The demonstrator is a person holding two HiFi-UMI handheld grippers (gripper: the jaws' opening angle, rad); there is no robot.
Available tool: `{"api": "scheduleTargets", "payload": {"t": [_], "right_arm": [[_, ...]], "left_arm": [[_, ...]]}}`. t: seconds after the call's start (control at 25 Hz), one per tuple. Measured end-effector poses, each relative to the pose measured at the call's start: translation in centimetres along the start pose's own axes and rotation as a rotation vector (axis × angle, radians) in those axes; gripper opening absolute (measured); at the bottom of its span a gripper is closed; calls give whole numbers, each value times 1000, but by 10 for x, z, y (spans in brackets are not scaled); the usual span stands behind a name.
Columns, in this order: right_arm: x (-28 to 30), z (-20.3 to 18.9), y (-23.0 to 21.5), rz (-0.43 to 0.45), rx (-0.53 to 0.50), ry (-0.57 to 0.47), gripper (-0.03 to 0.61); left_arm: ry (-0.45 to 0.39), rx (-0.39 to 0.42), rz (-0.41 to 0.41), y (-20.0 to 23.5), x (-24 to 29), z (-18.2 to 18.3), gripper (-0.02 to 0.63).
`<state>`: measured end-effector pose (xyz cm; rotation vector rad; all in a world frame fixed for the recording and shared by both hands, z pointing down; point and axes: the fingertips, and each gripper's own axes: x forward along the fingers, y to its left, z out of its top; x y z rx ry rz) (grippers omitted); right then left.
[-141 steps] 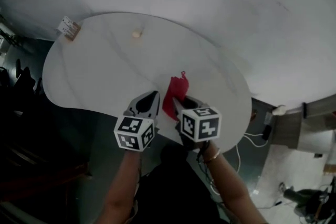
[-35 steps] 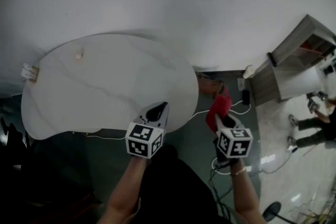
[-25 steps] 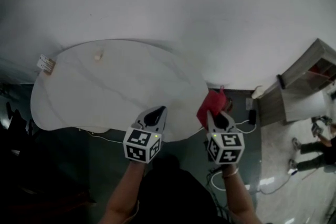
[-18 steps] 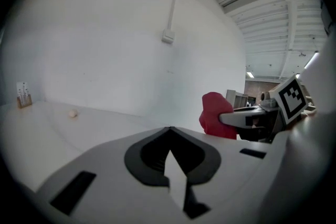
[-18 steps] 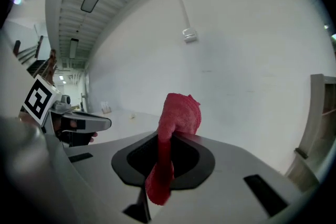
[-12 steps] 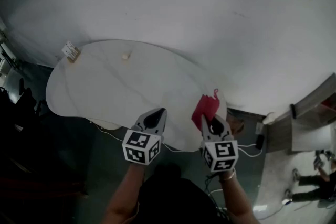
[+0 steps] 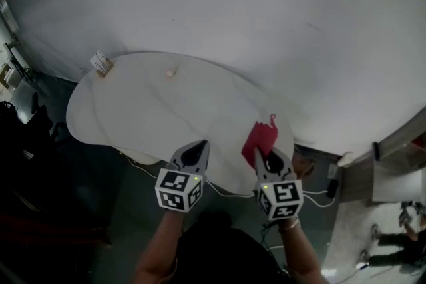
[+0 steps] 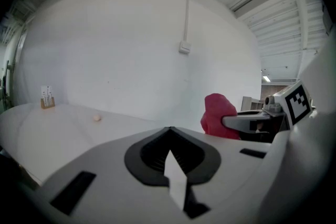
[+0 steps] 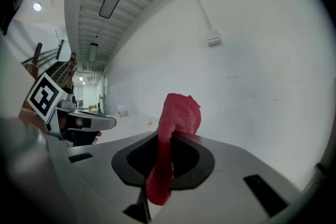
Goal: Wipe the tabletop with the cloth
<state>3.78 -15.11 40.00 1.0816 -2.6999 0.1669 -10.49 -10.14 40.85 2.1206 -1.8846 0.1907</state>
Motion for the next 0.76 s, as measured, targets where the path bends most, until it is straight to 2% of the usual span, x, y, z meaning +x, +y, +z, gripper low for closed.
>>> {"api": "scheduleTargets", "payload": {"t": [0.76], "right_arm": [[-5,1,18,16,-16,-25,44]], "left_arm": [[1,-2,49,11,-22,-8,3]]}}
